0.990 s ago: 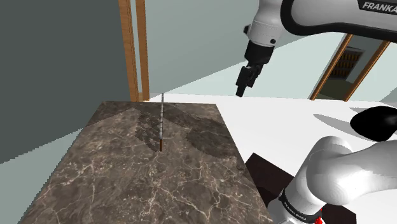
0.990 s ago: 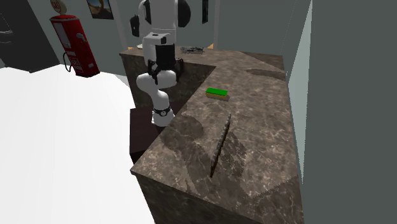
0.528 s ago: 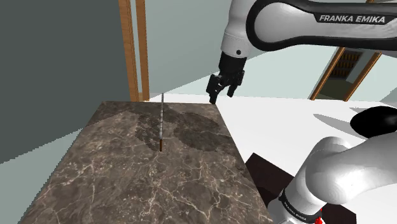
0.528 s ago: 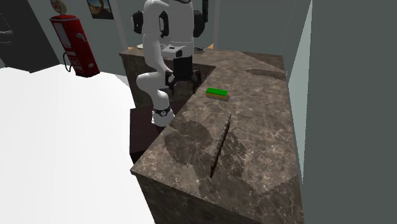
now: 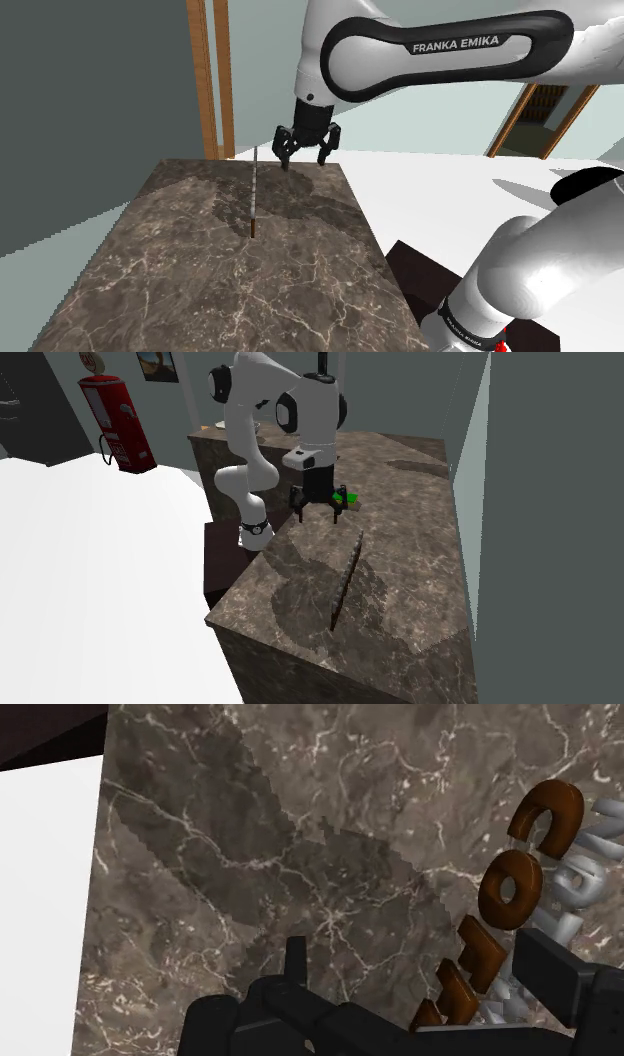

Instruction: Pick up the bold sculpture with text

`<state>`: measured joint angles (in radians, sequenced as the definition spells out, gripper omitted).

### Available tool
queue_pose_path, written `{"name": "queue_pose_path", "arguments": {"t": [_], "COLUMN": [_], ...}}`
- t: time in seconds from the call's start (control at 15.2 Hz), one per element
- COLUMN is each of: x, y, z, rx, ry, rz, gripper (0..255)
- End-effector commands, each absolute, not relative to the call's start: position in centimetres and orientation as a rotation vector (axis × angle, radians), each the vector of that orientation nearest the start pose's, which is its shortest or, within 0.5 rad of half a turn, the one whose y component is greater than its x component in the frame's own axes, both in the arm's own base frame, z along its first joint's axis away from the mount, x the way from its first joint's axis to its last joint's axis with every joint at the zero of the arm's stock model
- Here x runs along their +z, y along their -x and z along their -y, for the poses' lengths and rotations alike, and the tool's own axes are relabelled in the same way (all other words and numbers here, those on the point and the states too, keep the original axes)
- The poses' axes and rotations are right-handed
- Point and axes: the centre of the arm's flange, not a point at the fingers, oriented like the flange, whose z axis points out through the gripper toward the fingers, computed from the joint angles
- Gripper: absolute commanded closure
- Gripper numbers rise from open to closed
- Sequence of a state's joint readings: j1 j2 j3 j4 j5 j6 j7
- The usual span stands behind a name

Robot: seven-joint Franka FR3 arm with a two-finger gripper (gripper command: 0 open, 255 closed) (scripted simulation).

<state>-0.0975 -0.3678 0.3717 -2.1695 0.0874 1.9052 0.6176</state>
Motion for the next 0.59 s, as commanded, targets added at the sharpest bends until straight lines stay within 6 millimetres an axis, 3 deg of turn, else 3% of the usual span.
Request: {"name": "queue_pose_path", "arguments": {"t": [0.0,0.53], "x": [52.9,49.2], "y": [-46.0,-54.9], "z": [-15.9,-19.1], "rx": [-0.152,-0.166], "ry": [3.054,2.909], "rz": [-0.705,-1.062], "gripper": [0,0]}}
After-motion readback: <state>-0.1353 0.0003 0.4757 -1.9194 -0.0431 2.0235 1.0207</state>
